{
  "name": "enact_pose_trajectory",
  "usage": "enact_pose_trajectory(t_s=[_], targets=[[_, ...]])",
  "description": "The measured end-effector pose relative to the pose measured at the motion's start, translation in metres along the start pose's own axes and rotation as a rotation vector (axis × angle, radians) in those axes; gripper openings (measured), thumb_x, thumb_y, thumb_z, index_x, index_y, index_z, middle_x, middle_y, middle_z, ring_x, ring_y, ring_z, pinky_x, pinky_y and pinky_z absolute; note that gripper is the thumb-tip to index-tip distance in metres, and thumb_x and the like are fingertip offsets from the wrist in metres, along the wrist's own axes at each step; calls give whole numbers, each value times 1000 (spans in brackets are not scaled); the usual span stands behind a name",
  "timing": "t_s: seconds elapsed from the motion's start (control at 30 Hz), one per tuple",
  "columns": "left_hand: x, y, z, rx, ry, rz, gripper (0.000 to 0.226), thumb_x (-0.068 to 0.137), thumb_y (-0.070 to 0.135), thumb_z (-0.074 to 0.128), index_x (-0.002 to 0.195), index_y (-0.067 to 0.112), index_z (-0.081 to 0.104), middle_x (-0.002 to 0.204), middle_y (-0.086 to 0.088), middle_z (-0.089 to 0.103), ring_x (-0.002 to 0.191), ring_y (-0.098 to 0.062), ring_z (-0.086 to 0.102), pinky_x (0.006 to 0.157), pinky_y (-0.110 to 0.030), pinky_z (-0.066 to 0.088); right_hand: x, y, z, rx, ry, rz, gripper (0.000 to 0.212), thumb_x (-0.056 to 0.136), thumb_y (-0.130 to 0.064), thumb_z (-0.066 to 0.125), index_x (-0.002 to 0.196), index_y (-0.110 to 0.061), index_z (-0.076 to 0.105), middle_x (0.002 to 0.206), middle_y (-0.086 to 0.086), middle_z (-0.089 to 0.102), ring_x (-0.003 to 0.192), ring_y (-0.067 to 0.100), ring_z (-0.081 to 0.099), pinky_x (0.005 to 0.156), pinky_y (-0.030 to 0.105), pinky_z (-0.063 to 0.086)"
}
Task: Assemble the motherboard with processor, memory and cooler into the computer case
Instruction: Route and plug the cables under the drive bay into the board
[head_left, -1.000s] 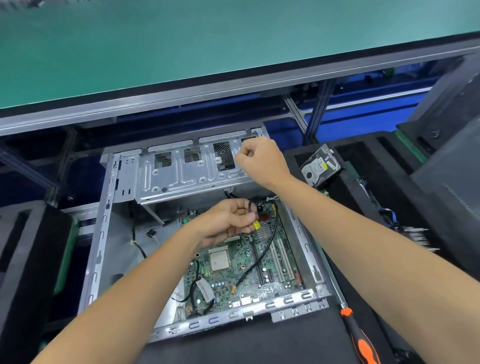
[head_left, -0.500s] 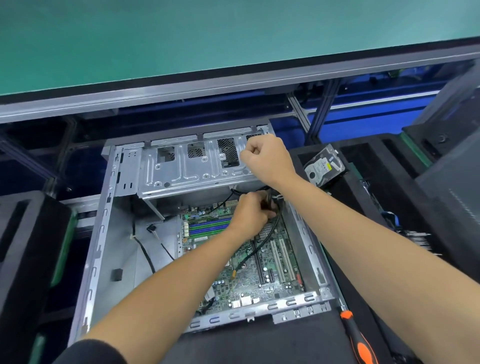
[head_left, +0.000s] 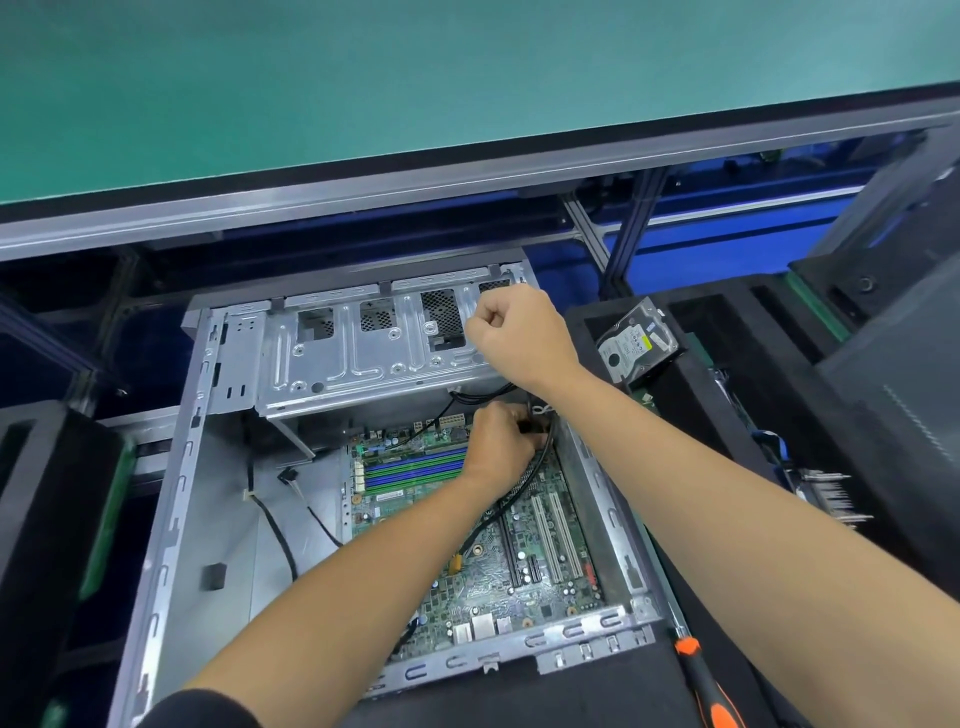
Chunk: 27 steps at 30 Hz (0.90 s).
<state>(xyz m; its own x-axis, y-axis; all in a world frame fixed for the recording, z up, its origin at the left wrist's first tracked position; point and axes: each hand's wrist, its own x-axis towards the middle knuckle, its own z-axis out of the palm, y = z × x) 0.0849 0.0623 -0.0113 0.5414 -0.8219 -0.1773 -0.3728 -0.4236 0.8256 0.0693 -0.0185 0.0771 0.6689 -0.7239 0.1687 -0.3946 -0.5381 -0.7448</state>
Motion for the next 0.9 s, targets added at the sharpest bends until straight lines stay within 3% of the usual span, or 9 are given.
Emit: enact_pose_trajectory(t_s=[0.27, 0.43, 0.6, 0.7, 0.9], targets=[[1, -4, 4, 36, -14, 42, 8, 75, 2, 68, 83, 2, 70, 81, -14, 71, 79, -27, 66, 69, -40, 54, 0, -1, 0, -16, 1, 15, 19, 76, -18, 56, 63, -4, 55, 56, 4, 50, 55, 14, 41, 57, 35, 47], [1, -6, 5, 127, -32, 92, 9, 76, 0, 66, 81, 4, 59, 82, -14, 68, 78, -27, 63, 64, -36, 51, -1, -2, -1, -19, 4, 17, 20, 77, -18, 56, 64, -4, 55, 62, 11, 58, 56, 14, 43, 58, 36, 50], [2, -4, 5, 17, -9, 43, 16, 75, -4, 65, 73, 11, 60, 75, -8, 68, 68, -17, 58, 57, -25, 43, -1, -2, 0, -17, 4, 20, 20, 77, -18, 56, 63, -4, 54, 63, 11, 59, 55, 14, 42, 57, 35, 49], [4, -2, 5, 2, -21, 18, 9, 75, 0, 70, 75, 8, 65, 78, -10, 70, 74, -20, 63, 63, -29, 50, -1, -3, 0, -13, 2, 20, 20, 77, -18, 56, 64, -3, 55, 64, 12, 59, 55, 14, 42, 57, 35, 48], [7, -4, 7, 113, -20, 56, 4, 78, 2, 63, 76, -1, 62, 75, -17, 67, 71, -30, 62, 56, -36, 47, -1, -3, -1, -15, 1, 24, 19, 77, -18, 56, 65, -3, 56, 64, 11, 59, 55, 13, 42, 57, 34, 49]])
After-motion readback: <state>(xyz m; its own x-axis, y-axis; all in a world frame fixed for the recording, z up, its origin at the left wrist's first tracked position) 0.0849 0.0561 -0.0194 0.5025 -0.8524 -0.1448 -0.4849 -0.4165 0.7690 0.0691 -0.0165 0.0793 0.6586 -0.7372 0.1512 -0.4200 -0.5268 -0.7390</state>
